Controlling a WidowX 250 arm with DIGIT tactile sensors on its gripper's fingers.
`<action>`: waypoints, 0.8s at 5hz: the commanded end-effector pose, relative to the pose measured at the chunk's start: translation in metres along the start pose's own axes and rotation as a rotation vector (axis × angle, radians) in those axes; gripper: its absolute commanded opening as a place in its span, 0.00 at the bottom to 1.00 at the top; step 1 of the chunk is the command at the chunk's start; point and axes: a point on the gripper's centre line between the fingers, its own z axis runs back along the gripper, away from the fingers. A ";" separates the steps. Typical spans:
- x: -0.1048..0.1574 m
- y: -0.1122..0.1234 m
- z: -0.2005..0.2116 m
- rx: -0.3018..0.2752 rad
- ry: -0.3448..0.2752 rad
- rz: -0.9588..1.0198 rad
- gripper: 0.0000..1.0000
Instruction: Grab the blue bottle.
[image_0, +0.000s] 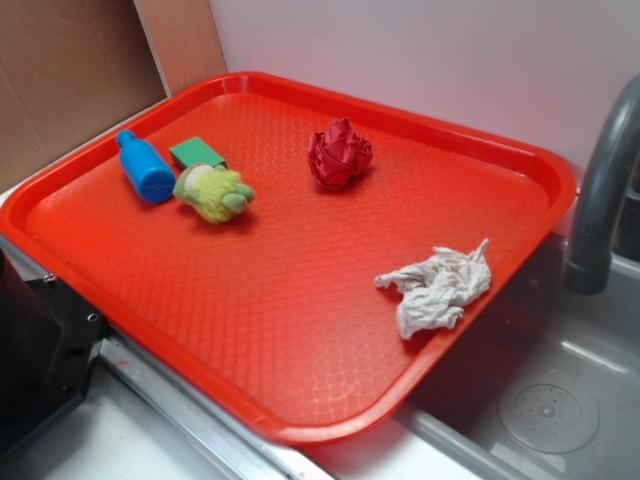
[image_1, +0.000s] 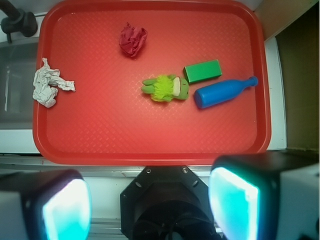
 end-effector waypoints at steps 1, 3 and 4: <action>0.000 0.000 0.000 0.000 0.000 0.000 1.00; 0.012 0.017 -0.011 -0.134 0.000 0.446 1.00; 0.017 0.030 -0.020 -0.160 -0.021 0.699 1.00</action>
